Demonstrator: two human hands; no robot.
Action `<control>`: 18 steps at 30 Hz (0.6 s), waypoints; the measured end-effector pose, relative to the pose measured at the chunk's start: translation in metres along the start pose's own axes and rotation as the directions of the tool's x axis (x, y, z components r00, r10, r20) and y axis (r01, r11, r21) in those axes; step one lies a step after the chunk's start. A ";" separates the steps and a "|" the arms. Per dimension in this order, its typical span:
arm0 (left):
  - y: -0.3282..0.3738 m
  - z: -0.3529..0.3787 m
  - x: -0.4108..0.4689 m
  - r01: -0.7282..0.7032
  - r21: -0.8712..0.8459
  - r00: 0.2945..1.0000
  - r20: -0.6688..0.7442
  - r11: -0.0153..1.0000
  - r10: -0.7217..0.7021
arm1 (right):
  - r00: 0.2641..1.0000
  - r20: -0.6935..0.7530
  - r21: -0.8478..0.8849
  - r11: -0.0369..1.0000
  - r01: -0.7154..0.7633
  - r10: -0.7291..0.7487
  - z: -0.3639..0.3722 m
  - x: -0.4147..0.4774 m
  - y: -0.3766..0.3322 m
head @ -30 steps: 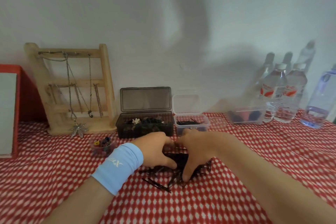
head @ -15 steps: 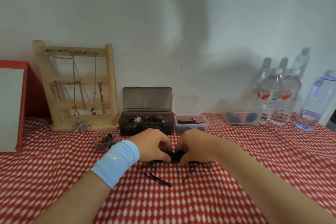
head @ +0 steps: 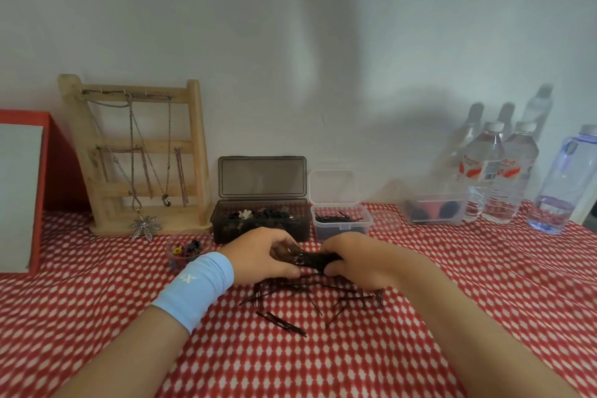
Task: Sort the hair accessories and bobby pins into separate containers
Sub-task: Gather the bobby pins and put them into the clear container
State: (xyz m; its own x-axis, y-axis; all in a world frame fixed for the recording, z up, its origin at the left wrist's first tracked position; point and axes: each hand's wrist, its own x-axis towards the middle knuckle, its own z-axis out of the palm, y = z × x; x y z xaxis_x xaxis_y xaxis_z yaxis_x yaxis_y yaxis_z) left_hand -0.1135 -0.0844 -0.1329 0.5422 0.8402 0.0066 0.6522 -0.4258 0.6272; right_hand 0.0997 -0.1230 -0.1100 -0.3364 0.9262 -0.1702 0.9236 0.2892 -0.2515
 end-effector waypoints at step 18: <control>0.012 -0.021 -0.005 0.042 0.296 0.981 0.167 0.954 -0.095 | 0.999 -0.017 0.597 0.801 0.034 -0.030 0.001 -0.018 0.016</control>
State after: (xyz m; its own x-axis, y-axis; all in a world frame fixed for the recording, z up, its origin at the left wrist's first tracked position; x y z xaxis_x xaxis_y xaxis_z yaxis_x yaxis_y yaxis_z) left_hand -0.1196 -0.0868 -0.1090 0.5589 0.8088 -0.1829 0.8017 -0.4707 0.3686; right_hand 0.1205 -0.1350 -0.1117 -0.3604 0.9213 -0.1461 0.6190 0.1190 -0.7764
